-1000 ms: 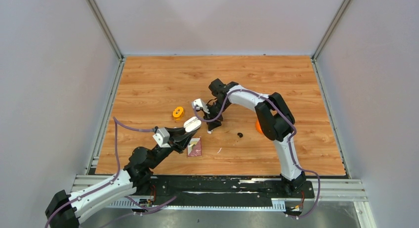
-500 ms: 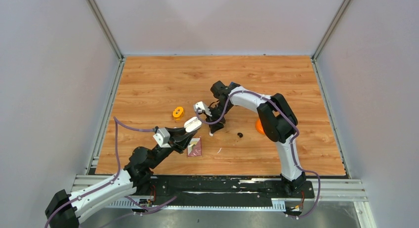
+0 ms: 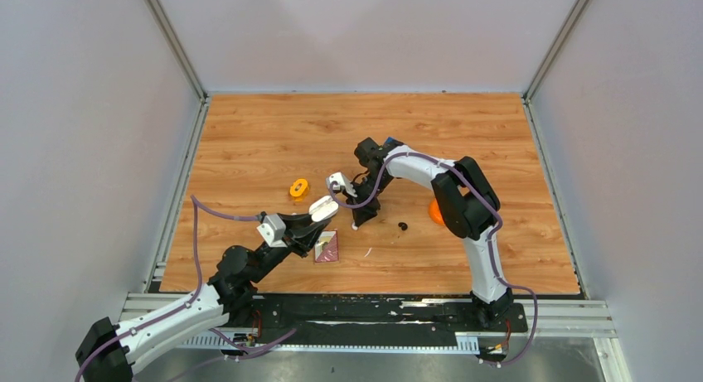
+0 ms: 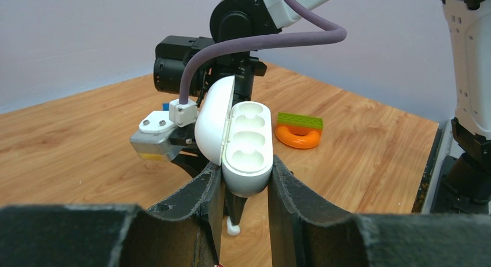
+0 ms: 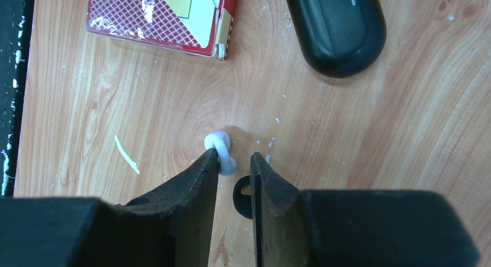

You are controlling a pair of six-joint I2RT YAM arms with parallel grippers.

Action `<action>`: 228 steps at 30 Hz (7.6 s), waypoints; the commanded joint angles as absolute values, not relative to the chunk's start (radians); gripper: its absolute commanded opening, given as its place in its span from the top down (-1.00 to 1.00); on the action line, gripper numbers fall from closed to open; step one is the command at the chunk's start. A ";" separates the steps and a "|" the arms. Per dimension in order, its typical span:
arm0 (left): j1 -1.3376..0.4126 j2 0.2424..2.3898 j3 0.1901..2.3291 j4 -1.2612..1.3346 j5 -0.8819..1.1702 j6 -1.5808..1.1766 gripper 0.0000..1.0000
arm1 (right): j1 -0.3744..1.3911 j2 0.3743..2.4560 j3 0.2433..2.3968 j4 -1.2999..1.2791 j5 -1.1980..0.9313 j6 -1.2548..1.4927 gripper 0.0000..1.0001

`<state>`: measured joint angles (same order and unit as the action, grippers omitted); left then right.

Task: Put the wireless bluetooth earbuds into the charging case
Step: Pick up the earbud from the center of the board, then place the earbud in the charging case, then pick up the earbud from the center of the board.

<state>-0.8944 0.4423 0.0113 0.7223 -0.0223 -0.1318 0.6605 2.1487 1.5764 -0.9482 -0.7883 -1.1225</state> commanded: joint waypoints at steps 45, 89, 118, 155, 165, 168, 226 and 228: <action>-0.891 0.484 -0.009 0.785 -0.006 -0.132 0.96 | 0.652 2.096 1.588 -0.947 -0.778 -1.073 0.47; -0.891 1.006 0.177 0.945 0.360 -0.161 0.92 | 0.551 1.546 1.609 -1.262 -0.544 -1.099 1.00; -0.892 1.279 0.210 1.313 0.581 -0.217 0.96 | 0.967 1.422 1.578 -1.279 -0.314 -0.777 0.99; -0.853 1.405 0.189 1.609 0.617 -0.415 0.99 | 0.968 1.374 1.502 -1.206 -0.384 -0.760 0.96; -0.852 1.401 0.190 1.606 0.613 -0.431 0.98 | 0.974 1.368 1.481 -1.184 -0.352 -0.758 0.92; -0.850 1.400 0.190 1.606 0.606 -0.440 0.98 | 0.979 1.367 1.468 -1.181 -0.341 -0.763 0.93; -0.834 1.176 0.152 1.467 0.559 -0.427 1.00 | 0.284 1.574 1.402 -0.620 -1.018 -0.614 0.32; -0.834 1.102 0.156 1.386 0.531 -0.424 1.00 | 0.285 1.659 1.422 -0.579 -1.033 -0.587 0.35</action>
<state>-0.8410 1.2118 0.1562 1.4548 0.5804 -0.4442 0.2817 1.5288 1.4143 -0.7341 -0.8997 -0.6540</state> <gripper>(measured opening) 0.364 0.338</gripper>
